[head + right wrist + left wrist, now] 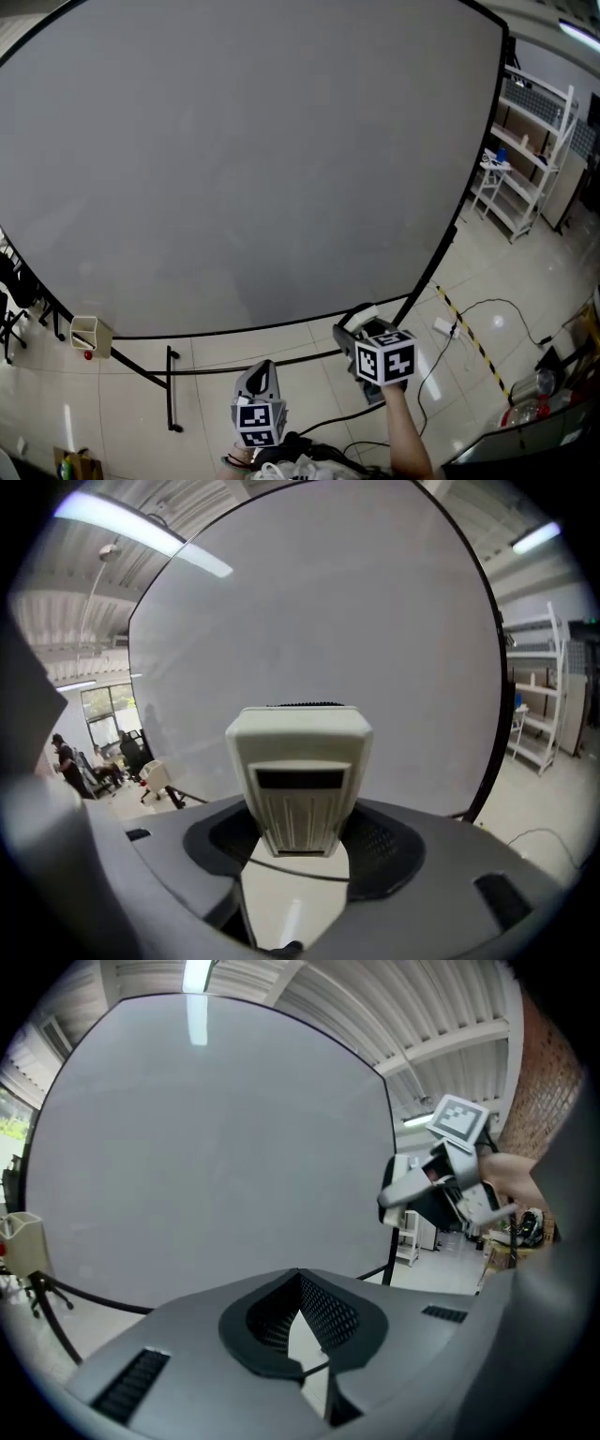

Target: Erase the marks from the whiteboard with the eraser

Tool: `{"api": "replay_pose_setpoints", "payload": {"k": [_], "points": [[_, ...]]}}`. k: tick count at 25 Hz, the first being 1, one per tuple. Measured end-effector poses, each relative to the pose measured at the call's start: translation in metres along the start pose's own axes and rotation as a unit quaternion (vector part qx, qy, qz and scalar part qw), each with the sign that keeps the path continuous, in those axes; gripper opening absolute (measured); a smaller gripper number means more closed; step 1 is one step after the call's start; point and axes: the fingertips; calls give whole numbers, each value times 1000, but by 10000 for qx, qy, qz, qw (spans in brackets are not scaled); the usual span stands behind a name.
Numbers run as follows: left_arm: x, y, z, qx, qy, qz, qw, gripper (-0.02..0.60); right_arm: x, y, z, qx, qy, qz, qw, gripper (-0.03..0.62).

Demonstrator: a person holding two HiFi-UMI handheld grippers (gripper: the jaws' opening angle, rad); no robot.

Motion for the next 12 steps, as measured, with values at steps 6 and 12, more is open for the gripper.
{"api": "replay_pose_setpoints", "payload": {"k": [6,12], "points": [[14,-64,-12,-2,-117,355,9993,2,-48,-36,-120,-568,-13,473,9973,275],[54,-139,-35,-154,10,533,9985,2,-86,-86,-195,-744,-177,907,9929,276]]}}
Point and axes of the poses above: the fingertips, and each gripper's own axes: y forward along the fingers, x to its right, z out of its top, and after that the axes turned 14 degrees about y, right-handed
